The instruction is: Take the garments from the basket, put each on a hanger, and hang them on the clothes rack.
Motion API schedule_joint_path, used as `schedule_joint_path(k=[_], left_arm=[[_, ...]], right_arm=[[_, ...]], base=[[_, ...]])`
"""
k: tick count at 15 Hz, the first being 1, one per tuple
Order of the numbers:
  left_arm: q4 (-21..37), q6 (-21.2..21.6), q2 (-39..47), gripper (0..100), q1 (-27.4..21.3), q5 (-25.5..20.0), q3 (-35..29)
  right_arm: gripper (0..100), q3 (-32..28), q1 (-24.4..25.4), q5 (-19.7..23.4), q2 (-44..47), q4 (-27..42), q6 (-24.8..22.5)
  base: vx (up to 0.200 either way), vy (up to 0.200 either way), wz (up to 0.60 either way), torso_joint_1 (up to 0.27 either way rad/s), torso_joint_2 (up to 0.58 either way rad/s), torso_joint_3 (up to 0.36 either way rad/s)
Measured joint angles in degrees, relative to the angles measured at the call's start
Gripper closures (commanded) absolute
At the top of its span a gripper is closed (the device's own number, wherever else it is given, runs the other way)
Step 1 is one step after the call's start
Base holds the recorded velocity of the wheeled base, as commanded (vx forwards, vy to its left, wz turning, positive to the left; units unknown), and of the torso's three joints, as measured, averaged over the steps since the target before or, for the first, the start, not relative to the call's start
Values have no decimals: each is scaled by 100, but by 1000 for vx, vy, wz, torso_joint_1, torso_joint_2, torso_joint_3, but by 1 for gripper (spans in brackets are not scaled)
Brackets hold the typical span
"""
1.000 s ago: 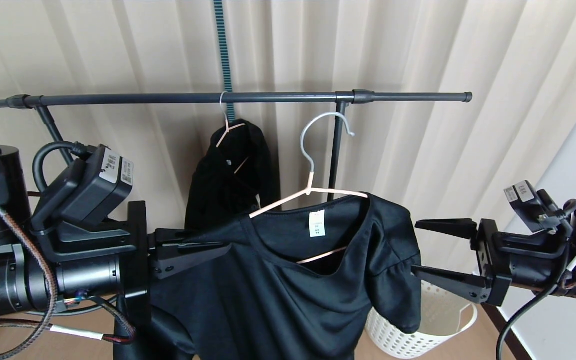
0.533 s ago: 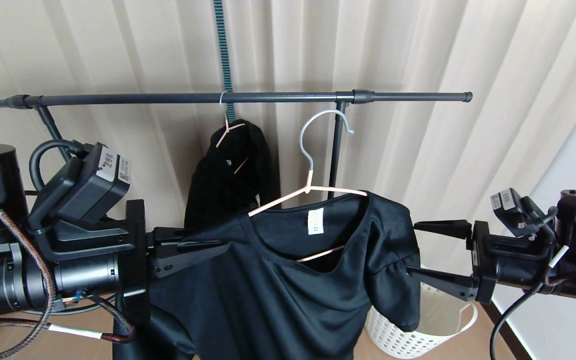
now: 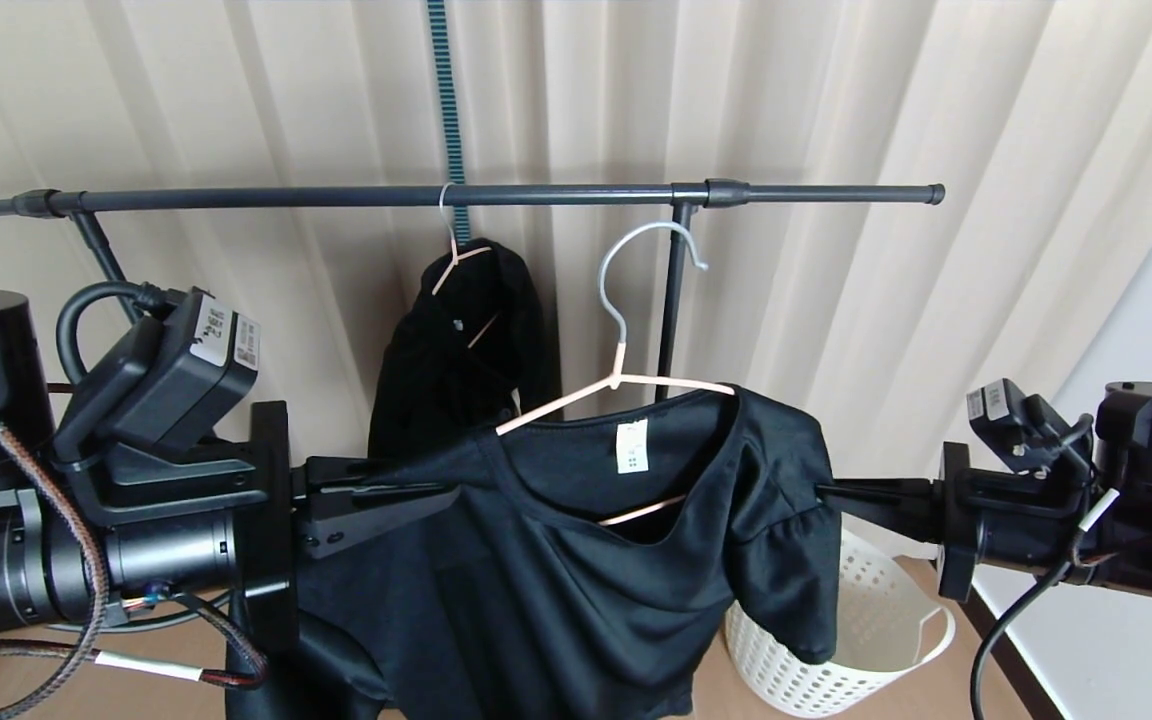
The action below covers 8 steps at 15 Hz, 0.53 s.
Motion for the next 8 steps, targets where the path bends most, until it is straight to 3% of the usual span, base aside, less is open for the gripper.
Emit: schedule_joint_path(k=[8], left_arm=[[2,4,-6,100,27,-7,98]], right_arm=[[100,-171,-395,23,-247,6,27]], base=[[0,0,0,0,0,0]])
